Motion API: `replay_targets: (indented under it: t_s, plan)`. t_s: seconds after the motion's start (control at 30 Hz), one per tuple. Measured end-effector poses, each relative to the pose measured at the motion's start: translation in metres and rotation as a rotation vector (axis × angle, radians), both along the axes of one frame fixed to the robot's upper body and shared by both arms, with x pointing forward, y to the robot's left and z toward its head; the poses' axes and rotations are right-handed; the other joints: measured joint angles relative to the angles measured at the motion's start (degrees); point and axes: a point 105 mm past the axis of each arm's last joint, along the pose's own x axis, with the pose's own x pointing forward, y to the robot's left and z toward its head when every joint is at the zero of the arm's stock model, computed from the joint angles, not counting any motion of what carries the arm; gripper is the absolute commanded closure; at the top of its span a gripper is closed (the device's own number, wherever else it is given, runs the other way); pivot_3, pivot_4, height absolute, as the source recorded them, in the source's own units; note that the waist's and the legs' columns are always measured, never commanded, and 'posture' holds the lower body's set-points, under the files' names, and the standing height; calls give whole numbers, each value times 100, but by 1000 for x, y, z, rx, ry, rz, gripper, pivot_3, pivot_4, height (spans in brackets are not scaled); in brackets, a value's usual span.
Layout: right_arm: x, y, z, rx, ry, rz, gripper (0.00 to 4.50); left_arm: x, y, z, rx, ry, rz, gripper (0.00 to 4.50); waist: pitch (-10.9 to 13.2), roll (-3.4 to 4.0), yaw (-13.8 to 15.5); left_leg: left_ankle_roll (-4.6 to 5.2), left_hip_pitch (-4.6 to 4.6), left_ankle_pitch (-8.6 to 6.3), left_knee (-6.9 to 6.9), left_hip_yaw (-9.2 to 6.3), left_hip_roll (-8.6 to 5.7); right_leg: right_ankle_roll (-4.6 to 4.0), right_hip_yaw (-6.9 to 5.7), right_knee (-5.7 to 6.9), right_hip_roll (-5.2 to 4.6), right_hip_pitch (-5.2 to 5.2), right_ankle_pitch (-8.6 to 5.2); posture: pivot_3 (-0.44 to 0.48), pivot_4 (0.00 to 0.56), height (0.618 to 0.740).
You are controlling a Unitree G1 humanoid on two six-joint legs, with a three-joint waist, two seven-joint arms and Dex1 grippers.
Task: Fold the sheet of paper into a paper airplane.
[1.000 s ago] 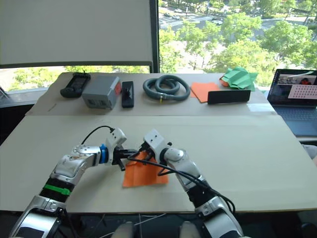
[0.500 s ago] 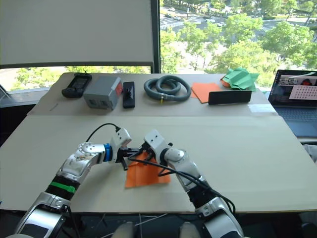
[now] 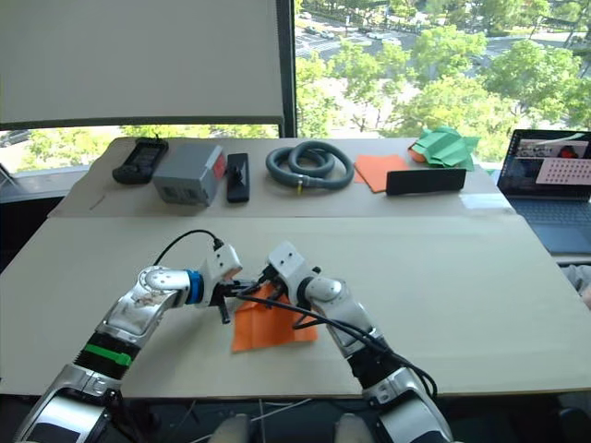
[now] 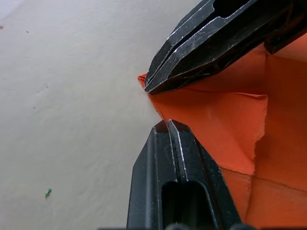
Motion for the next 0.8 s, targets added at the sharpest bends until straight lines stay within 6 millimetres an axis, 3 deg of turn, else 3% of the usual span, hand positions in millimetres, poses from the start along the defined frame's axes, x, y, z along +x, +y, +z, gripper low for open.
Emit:
replay_targets:
  t_s: [0.8]
  plan:
    - [-3,4,-3,6,25,7,4500,-50,36,-2,103,-5,-23,4479,-11,20,-43,-32,33,-24,-16,5,7,-10,1,1,-3,2,-9,0,150,704]
